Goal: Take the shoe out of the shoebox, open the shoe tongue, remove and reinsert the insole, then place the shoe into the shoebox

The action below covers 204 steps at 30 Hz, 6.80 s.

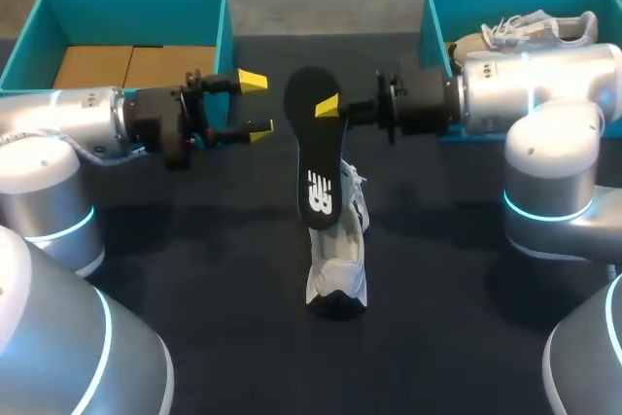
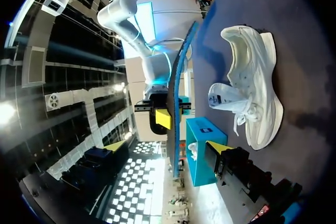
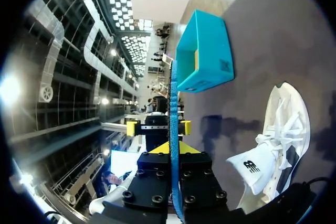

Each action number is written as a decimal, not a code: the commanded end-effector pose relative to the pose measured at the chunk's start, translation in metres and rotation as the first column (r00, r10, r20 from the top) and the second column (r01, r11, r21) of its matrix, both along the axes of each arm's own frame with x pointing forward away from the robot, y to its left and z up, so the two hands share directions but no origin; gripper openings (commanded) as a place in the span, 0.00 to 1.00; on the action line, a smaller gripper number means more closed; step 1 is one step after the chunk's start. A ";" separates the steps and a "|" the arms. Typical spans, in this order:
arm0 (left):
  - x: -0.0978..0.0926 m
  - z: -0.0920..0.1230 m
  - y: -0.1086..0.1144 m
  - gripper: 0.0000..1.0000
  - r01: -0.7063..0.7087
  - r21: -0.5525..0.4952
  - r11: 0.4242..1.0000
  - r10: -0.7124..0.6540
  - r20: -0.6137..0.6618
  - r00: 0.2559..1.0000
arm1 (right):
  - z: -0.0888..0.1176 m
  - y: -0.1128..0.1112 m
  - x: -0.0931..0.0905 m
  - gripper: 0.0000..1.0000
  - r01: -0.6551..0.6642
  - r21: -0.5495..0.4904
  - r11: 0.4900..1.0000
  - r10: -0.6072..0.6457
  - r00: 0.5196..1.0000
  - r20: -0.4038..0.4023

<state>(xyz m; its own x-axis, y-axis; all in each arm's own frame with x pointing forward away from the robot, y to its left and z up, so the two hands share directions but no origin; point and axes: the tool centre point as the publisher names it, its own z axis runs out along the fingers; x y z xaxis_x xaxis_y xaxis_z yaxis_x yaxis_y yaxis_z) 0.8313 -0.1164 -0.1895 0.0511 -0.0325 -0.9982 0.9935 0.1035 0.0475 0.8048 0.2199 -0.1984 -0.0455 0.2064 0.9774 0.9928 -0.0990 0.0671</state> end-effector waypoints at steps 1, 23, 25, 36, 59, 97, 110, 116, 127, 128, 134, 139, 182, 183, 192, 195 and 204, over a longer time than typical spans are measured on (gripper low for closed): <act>0.000 -0.001 -0.006 0.89 -0.005 -0.006 1.000 0.005 0.013 1.000 | -0.006 0.008 0.001 0.00 0.015 0.014 1.000 -0.015 1.000 -0.012; -0.002 -0.017 -0.032 0.44 -0.048 -0.010 0.999 0.047 -0.026 0.999 | -0.006 0.009 0.001 0.00 0.026 0.020 0.999 -0.026 1.000 -0.015; -0.002 -0.018 -0.034 0.44 -0.046 -0.009 0.999 0.046 -0.029 0.999 | -0.006 0.009 0.001 0.00 0.026 0.020 0.999 -0.026 1.000 -0.015; -0.001 -0.021 -0.041 0.30 -0.037 0.000 0.999 0.037 -0.037 0.999 | -0.006 0.009 0.001 0.00 0.026 0.020 0.999 -0.026 1.000 -0.015; -0.004 -0.021 -0.046 0.17 -0.021 0.001 1.000 0.021 -0.032 0.999 | -0.006 0.009 0.001 0.00 0.026 0.020 0.999 -0.026 1.000 -0.015; -0.017 -0.008 -0.025 0.00 -0.050 0.021 0.999 0.051 -0.065 0.997 | -0.003 -0.030 -0.003 1.00 0.092 -0.042 0.995 -0.093 0.995 -0.042; -0.037 -0.005 -0.001 0.00 -0.031 0.052 0.998 0.038 -0.127 0.991 | -0.014 -0.077 -0.014 1.00 0.111 -0.181 0.977 -0.123 0.991 -0.055; -0.045 -0.003 0.004 0.00 -0.005 0.060 0.998 0.015 -0.179 0.984 | -0.020 -0.096 -0.029 1.00 0.148 -0.239 0.960 -0.168 0.983 -0.067; -0.072 -0.002 0.005 0.00 0.088 0.042 0.995 -0.068 -0.340 0.938 | -0.039 -0.112 -0.065 1.00 0.157 -0.296 0.942 -0.188 0.979 -0.078; -0.074 -0.001 0.004 0.00 0.089 0.022 0.996 -0.075 -0.368 0.927 | -0.040 -0.112 -0.068 1.00 0.162 -0.297 0.941 -0.193 0.978 -0.077; -0.088 -0.003 0.000 0.00 0.103 -0.066 0.992 -0.122 -0.521 0.845 | -0.049 -0.114 -0.087 1.00 0.183 -0.308 0.934 -0.217 0.973 -0.079; -0.098 -0.005 -0.003 0.00 0.125 -0.046 0.991 -0.129 -0.561 0.818 | -0.053 -0.113 -0.097 1.00 0.192 -0.320 0.928 -0.231 0.969 -0.088; -0.134 0.004 -0.012 0.00 0.108 -0.159 0.981 -0.190 -0.714 0.674 | -0.062 -0.107 -0.126 1.00 0.200 -0.294 0.935 -0.242 0.964 -0.112; -0.136 0.003 -0.013 0.00 0.110 -0.167 0.980 -0.198 -0.725 0.659 | -0.062 -0.106 -0.130 1.00 0.199 -0.292 0.935 -0.241 0.964 -0.114; -0.145 -0.011 -0.021 0.00 0.130 -0.187 0.974 -0.227 -0.766 0.601 | -0.070 -0.093 -0.167 1.00 0.192 -0.239 0.952 -0.229 0.963 -0.140; -0.146 -0.015 -0.024 0.00 0.129 -0.200 0.971 -0.237 -0.780 0.579 | -0.072 -0.086 -0.175 1.00 0.181 -0.239 0.954 -0.219 0.965 -0.145; -0.151 -0.026 -0.037 0.00 0.117 -0.212 0.970 -0.241 -0.812 0.531 | -0.082 -0.067 -0.193 1.00 0.146 -0.280 0.949 -0.186 0.974 -0.125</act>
<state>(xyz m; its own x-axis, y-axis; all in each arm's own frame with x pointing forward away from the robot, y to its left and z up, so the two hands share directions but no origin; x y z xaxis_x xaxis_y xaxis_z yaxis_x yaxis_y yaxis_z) 0.6797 -0.1461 -0.2115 -0.8148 -0.0574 -0.5769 0.5787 -0.1376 -0.8038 0.6134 0.1425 -0.2787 0.1484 0.4435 0.8839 0.9670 -0.2522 -0.0358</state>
